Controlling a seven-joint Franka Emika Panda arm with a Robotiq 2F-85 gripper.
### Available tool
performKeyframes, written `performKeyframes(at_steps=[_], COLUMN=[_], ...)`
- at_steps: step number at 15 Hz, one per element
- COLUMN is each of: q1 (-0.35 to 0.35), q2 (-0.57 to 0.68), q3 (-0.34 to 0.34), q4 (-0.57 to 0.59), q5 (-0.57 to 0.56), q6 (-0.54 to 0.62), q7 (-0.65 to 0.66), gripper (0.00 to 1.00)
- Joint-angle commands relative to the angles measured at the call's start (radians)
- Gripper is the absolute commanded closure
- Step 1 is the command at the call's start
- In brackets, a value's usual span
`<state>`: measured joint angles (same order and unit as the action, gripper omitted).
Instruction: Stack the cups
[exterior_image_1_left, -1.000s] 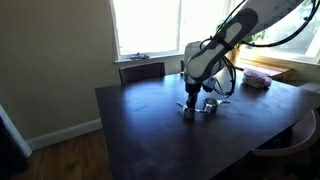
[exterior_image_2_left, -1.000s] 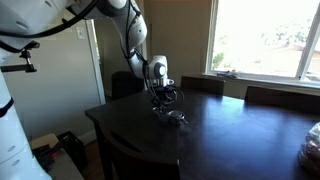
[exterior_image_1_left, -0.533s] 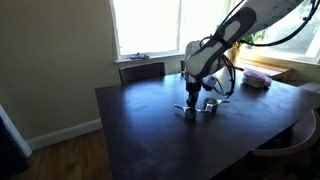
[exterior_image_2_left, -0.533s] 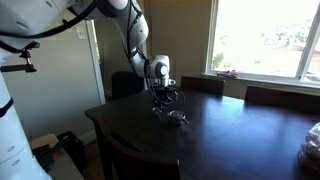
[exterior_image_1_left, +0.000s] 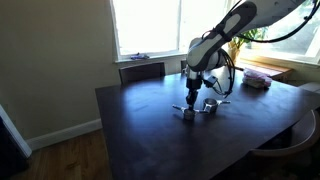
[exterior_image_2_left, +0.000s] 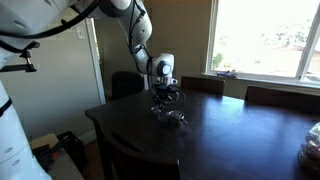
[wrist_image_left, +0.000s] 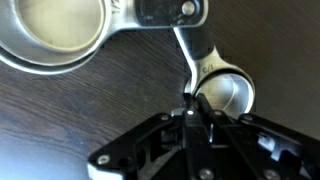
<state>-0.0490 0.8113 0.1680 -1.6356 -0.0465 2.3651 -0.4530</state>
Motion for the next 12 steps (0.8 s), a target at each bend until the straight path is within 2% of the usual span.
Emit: performKeyframes(at_steps=[1,3,4,6,12], q1=[-0.057,-0.064,-0.063,-0.059,-0.023], q2=[-0.045,-0.057,-0.068,-0.091,-0.180], q3=[0.049,0.051,0.048,0.043,0.001], q4=[-0.009,-0.014,-0.023,-0.041,-0.152], q5=[0.061,0.072,0.064,0.050,-0.052], q6=[-0.069,-0.057,-0.046,-0.043,-0.032], q7=[-0.074,-0.095,-0.109,-0.131,-0.172], gripper=[0.92,0.93,0.68,0.67,0.29])
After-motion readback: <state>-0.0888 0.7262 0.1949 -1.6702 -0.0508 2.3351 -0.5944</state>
